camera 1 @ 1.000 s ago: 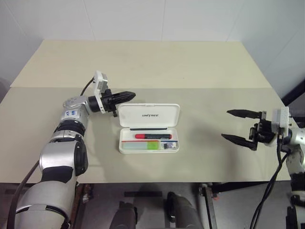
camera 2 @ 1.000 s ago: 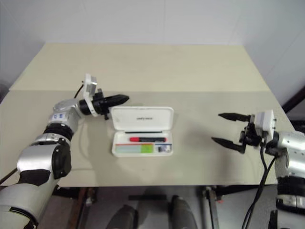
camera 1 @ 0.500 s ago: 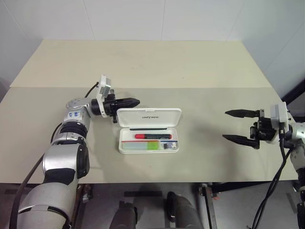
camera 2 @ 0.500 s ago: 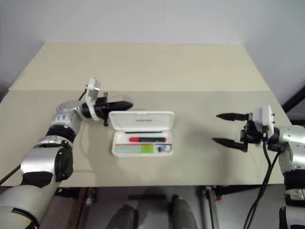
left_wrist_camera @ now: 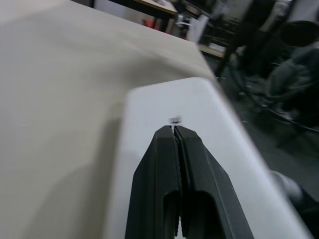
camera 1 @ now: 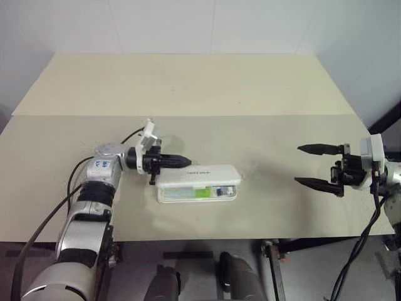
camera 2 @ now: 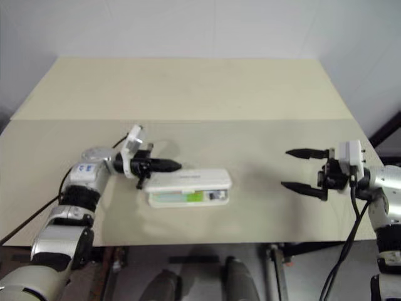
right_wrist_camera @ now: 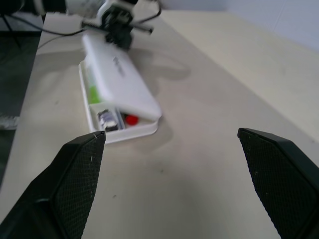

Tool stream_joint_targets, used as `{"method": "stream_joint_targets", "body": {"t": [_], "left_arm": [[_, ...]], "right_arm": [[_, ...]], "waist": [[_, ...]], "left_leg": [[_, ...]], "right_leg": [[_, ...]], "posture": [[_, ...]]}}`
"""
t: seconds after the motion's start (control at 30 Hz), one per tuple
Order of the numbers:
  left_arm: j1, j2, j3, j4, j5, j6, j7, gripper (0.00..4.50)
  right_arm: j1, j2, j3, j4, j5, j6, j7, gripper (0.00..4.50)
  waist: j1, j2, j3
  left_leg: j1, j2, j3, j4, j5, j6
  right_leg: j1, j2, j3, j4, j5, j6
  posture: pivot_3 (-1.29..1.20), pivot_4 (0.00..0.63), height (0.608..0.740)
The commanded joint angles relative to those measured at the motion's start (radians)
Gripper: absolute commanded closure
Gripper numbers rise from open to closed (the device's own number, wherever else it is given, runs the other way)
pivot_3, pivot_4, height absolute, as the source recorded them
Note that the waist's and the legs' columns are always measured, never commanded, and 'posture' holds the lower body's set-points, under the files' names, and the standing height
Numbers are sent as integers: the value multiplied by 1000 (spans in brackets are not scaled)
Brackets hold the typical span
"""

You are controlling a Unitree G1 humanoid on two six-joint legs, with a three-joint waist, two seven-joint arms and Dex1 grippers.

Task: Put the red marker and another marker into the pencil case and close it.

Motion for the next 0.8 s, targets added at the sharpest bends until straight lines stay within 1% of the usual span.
{"method": "stream_joint_targets", "body": {"t": [0.03, 0.1, 0.23, 0.37, 0.57, 0.63, 0.8], "left_arm": [[47, 15, -22, -136, -56, 58, -63, 4471], [76, 19, -28, -182, -70, 76, -49, 4471], [110, 31, -40, -213, -76, 79, -40, 4471], [134, 38, -63, -236, -65, 83, -24, 4471], [115, 40, -106, -230, -19, 84, 33, 4471], [108, 50, -133, -215, 28, 63, 63, 4471], [109, 54, -157, -199, 49, 41, 63, 4471]], "right_arm": [[-25, 11, 6, 1, 48, -5, 84, 0], [-28, 21, 9, -5, 67, -1, 84, 0], [-23, 32, 11, -21, 96, 8, 84, 0], [-29, 45, 16, -19, 84, -7, 84, 0], [-19, 54, 7, -38, 84, 2, 84, 0], [-6, 50, 3, -52, 95, 12, 84, 0], [15, 75, -34, -89, 138, 42, 84, 0]], "waist": [[1, 0, 0], [1, 0, 0], [2, 0, 0], [2, 0, 0], [2, 0, 0], [3, 1, 0], [3, 2, -1]], "left_leg": [[0, 0, 0, 0, 0, 0], [0, 0, 0, 0, 0, 0], [0, 0, 0, 0, 0, 0], [0, 0, 0, 0, 0, 0], [0, 0, 0, 0, 0, 0], [0, 0, 0, 0, 0, 0], [2, 0, 0, 0, 0, 0]], "right_leg": [[0, 0, 0, 0, 0, 0], [0, 0, 0, 0, 0, 0], [0, 0, 0, 0, 0, 0], [0, 0, 0, 0, 0, 0], [0, 0, 0, 0, 0, 0], [0, 0, 0, 0, 0, 0], [2, 0, 1, 0, 0, 0]], "posture": [[0, 150, 740], [0, 150, 740], [0, 150, 740], [0, 150, 740], [0, 150, 740], [0, 150, 740], [0, 150, 740]]}}
